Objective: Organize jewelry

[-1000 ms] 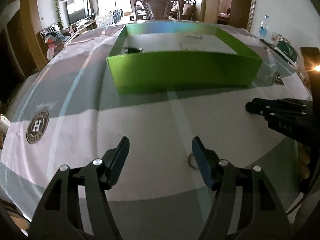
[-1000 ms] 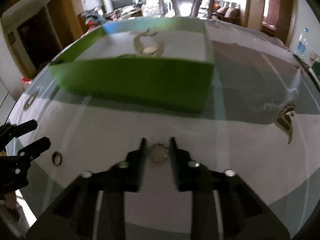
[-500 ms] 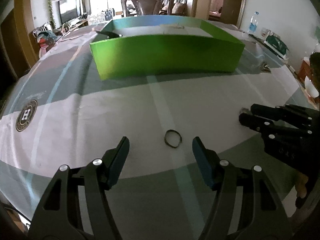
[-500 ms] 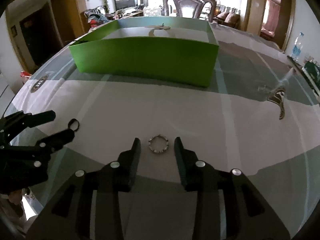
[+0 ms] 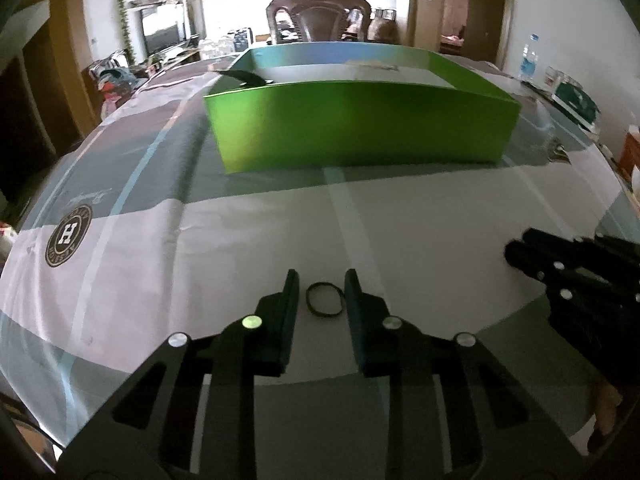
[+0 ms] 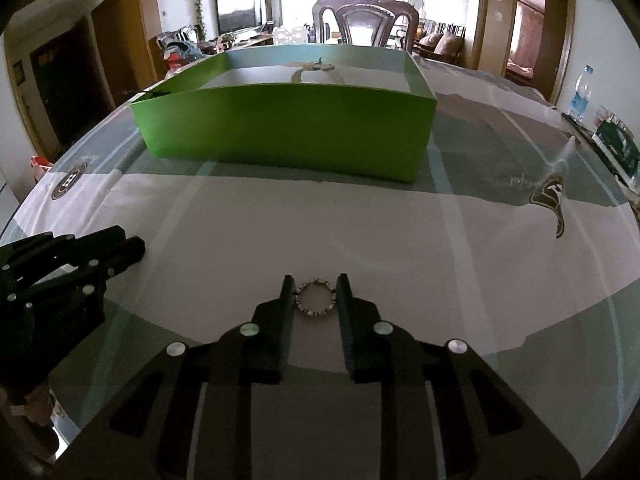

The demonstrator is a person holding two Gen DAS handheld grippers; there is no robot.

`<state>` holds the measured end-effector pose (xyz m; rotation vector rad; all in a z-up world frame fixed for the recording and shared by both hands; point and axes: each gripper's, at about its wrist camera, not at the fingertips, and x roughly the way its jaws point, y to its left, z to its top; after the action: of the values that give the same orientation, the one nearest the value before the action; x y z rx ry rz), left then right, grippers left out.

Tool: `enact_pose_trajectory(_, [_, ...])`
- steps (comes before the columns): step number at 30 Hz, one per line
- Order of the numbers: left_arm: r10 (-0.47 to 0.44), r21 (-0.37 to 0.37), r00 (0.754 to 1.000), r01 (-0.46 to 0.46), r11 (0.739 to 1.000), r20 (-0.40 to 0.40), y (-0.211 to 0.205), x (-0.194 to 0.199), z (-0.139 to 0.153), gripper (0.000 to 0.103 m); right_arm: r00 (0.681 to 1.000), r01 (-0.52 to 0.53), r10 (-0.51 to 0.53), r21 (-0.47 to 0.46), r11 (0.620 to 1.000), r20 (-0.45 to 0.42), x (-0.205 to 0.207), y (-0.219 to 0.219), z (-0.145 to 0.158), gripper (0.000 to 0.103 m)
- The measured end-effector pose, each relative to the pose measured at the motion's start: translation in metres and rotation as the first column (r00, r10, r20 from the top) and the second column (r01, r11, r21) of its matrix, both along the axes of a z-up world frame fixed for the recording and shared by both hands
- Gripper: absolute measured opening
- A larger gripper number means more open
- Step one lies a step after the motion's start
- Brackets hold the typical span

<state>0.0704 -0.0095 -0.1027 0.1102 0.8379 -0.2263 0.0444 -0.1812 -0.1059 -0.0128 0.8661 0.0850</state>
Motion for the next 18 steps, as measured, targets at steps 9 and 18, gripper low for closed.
enact_pose_trajectory(9, [0.013,-0.030,1.000,-0.014,0.999,-0.020,0.007,-0.002,0.002,0.034,1.000,-0.005,0.005,0.028,1.000,0.011,-0.002,-0.002,-0.001,0.031])
enact_pose_trajectory(18, [-0.007,-0.025,1.000,0.007,1.000,-0.010,0.012,-0.011,0.000,0.037,0.999,-0.017,0.016,0.039,0.999,0.028,-0.005,-0.003,0.001,0.038])
